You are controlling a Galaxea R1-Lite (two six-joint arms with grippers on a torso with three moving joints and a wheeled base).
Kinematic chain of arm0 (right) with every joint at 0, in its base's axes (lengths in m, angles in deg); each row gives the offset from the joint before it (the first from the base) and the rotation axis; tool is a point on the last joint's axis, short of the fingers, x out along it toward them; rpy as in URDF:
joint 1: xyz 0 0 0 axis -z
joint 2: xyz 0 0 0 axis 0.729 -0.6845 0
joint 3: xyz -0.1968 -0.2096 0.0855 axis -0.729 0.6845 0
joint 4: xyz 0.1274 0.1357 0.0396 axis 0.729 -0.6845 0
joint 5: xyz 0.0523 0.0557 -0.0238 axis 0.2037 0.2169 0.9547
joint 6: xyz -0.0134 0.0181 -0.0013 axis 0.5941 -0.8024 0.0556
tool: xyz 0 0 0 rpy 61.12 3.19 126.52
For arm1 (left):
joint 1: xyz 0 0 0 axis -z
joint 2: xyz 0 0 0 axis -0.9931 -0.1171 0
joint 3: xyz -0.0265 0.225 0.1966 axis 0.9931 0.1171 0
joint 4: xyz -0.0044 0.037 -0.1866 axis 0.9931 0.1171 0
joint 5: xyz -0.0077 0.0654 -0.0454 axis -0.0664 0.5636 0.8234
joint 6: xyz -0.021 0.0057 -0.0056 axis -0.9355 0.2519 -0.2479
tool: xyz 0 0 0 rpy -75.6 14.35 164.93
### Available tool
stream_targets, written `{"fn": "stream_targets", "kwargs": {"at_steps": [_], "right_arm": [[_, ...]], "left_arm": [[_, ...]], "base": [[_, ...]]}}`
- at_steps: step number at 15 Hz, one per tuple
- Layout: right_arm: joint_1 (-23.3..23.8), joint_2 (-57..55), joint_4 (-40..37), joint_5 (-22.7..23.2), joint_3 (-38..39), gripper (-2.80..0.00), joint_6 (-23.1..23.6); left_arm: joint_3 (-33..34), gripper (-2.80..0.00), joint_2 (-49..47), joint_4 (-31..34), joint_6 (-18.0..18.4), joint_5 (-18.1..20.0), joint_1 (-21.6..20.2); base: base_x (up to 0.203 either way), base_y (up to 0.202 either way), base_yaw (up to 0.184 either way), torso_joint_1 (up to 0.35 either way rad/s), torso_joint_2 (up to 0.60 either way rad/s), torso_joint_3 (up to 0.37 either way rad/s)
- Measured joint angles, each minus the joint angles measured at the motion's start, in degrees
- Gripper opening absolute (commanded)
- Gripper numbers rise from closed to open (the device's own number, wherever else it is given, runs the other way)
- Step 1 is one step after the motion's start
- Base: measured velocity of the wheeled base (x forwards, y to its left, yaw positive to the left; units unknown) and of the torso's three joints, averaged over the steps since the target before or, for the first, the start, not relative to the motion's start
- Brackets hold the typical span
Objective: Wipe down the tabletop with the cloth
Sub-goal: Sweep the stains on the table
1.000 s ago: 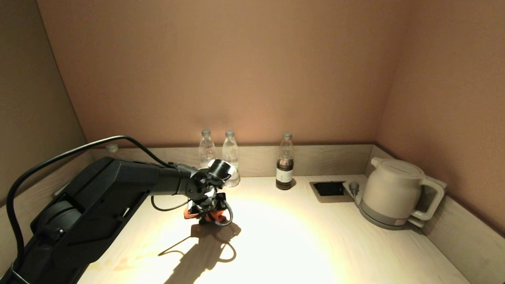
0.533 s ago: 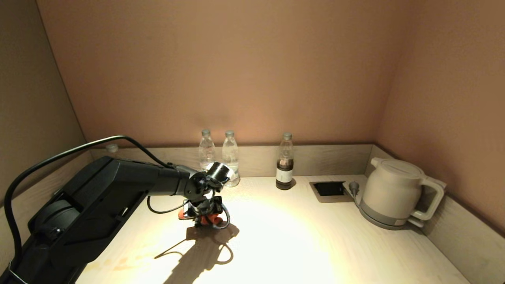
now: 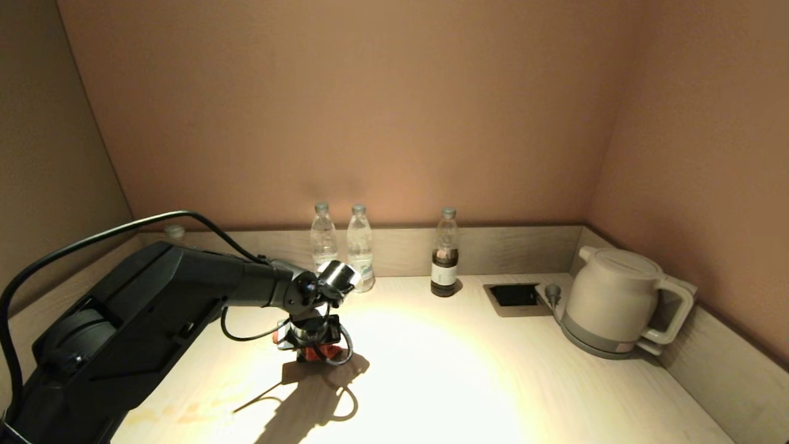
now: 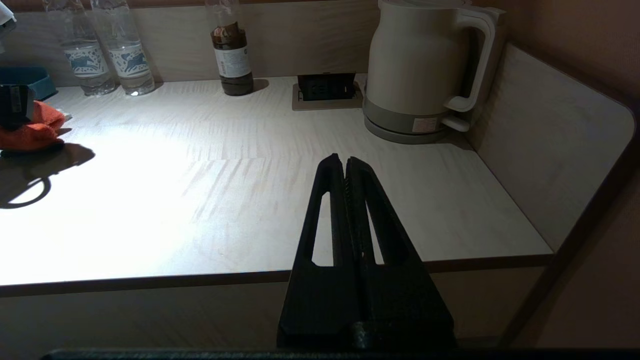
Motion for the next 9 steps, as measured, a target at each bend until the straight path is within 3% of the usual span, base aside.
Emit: {"fn": "stream_targets", "kwargs": {"at_steps": [9], "right_arm": [[0.0,0.0,0.0,0.0,0.0,-2.8,0.0]], "left_arm": [[9.4,-2.8,7.6,-0.6,-1.0,0.4,-4.1]], "base": [[0.0,0.0,0.0,0.0,0.0,0.0]]}}
